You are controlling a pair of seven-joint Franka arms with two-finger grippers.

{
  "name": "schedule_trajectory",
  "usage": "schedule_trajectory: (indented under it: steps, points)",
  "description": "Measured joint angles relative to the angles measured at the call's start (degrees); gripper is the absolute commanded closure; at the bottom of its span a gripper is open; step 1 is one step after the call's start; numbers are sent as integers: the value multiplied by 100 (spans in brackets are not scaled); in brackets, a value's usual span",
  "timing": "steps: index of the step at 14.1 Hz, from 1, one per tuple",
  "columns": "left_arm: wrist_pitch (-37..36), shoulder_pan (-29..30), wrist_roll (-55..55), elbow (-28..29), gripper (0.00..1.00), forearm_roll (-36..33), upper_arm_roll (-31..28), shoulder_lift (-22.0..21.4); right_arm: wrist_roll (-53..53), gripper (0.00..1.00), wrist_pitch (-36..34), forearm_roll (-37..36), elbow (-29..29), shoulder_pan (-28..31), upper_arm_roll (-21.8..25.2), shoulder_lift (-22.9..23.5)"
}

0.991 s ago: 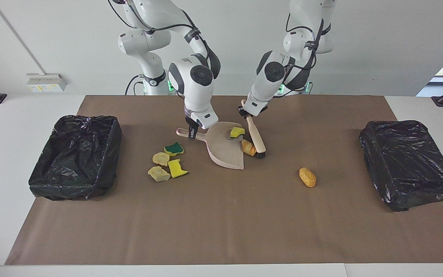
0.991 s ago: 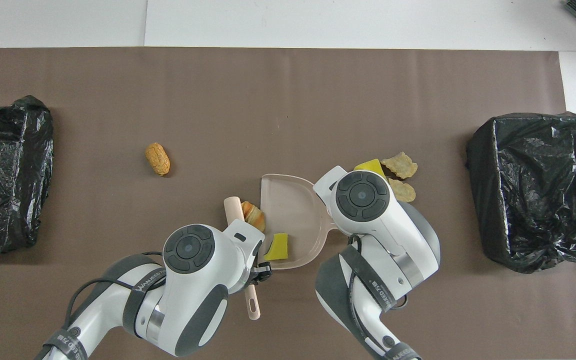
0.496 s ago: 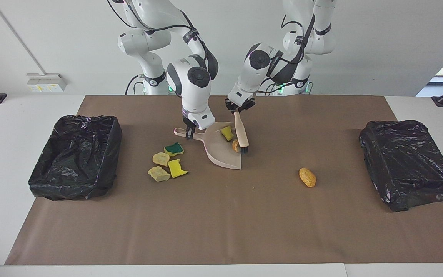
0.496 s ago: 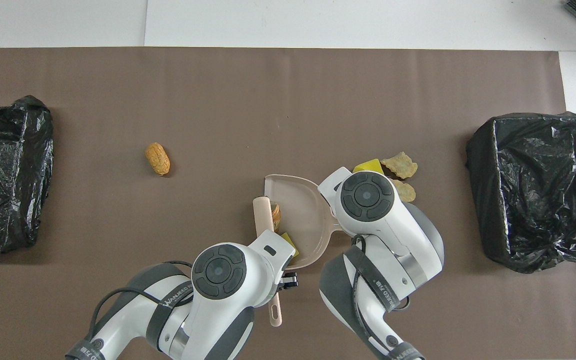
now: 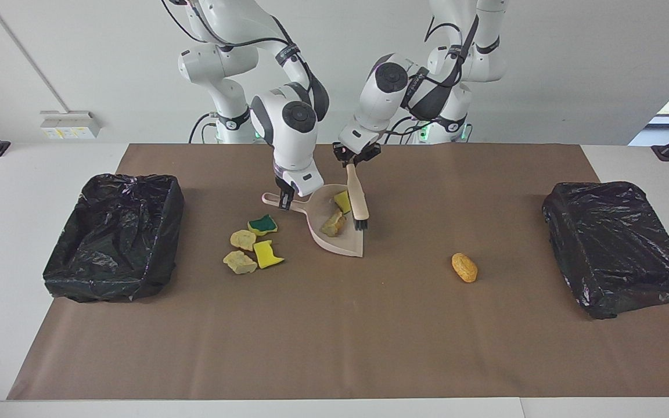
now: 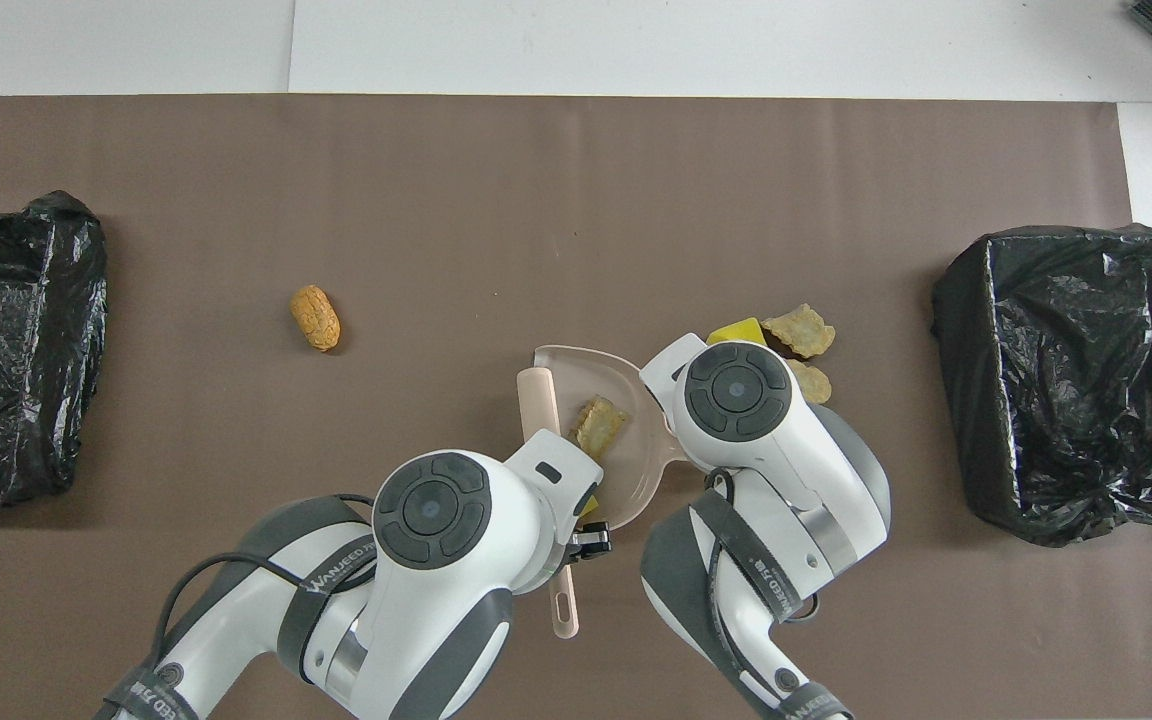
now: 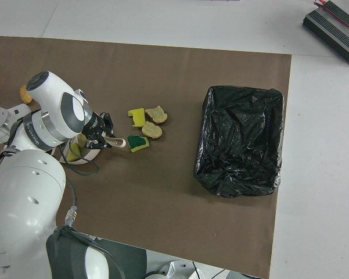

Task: Sweep and dump trash in bin

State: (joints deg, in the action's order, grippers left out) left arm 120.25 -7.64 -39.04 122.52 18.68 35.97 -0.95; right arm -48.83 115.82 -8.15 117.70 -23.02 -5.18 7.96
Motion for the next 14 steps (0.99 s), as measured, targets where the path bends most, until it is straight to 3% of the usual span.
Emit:
schedule_trajectory:
  steps: [5,8,11,14]
  points:
    - [-181,1019,248,-25,100,-1165,-51,29,0,100,0,3,10,22,0,0]
    - [-188,1921,1213,-91,100,-1764,-75,148,-28,100,7,3,19,161,0,0]
    - [-187,2746,2351,-629,100,-2349,-111,605,-44,100,18,4,28,262,0,3]
    - [-191,2802,3214,-1355,100,-3077,-637,1333,-44,100,149,3,73,259,-3,20]
